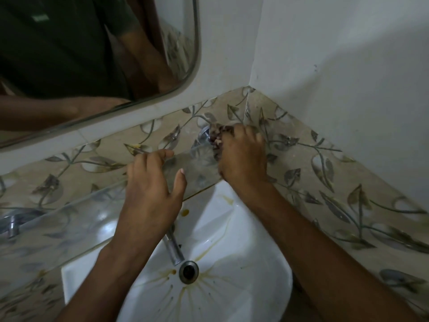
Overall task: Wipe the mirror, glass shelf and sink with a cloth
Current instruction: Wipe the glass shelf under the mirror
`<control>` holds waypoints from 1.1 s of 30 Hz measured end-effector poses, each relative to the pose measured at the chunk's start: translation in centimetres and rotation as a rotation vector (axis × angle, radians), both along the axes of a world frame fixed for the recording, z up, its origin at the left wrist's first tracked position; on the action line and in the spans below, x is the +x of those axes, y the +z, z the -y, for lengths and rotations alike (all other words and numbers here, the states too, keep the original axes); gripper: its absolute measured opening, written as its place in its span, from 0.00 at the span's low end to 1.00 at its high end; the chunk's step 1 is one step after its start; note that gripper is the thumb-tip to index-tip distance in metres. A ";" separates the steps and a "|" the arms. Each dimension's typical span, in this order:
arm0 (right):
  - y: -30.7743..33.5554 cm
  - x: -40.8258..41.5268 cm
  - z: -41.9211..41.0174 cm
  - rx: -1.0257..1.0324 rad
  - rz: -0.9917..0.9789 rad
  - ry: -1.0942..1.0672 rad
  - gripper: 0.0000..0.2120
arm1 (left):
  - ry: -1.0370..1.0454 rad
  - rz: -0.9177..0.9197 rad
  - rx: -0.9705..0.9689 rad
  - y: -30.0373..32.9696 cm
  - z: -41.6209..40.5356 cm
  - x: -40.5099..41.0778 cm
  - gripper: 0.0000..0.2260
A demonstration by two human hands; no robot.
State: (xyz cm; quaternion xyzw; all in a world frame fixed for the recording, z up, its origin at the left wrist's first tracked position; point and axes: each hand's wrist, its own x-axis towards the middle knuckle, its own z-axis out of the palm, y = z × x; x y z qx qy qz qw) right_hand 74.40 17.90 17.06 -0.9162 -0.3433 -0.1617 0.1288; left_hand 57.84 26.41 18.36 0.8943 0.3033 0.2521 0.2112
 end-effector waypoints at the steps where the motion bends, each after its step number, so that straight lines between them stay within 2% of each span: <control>1: 0.2 0.9 0.2 -0.005 0.009 -0.044 0.12 | 0.003 -0.003 0.001 0.0 -0.1 0.0 0.20; 4: 0.5 2.9 0.4 0.002 0.015 -0.228 0.10 | 0.012 0.003 0.008 -0.1 -0.4 -0.2 0.20; 6: 0.5 2.1 -0.6 0.033 -0.007 -0.222 0.13 | 0.018 0.009 0.003 -0.1 -0.4 -0.2 0.20; 10: -0.5 -2.3 -2.1 0.154 -0.082 -0.033 0.15 | 0.029 0.021 0.011 -0.3 -0.4 -0.3 0.19; 14: -0.8 -3.9 -1.3 0.109 -0.117 0.207 0.11 | 0.024 0.052 0.013 -0.2 -0.7 -0.6 0.19; 20: 1.9 2.4 0.1 -0.144 0.030 -0.170 0.09 | 0.058 0.055 0.022 0.2 -1.2 -1.3 0.18; 25: 1.8 0.6 -0.3 -0.217 0.057 -0.178 0.11 | 0.075 0.025 0.028 -0.1 -1.0 -1.7 0.19; 28: 0.8 -1.2 0.1 -0.163 0.055 -0.154 0.11 | 0.090 0.017 0.025 -0.3 -1.1 -2.1 0.18; 33: 0.0 -4.0 -0.9 -0.013 0.013 -0.150 0.17 | 0.147 0.052 0.012 -0.8 -1.7 -3.9 0.15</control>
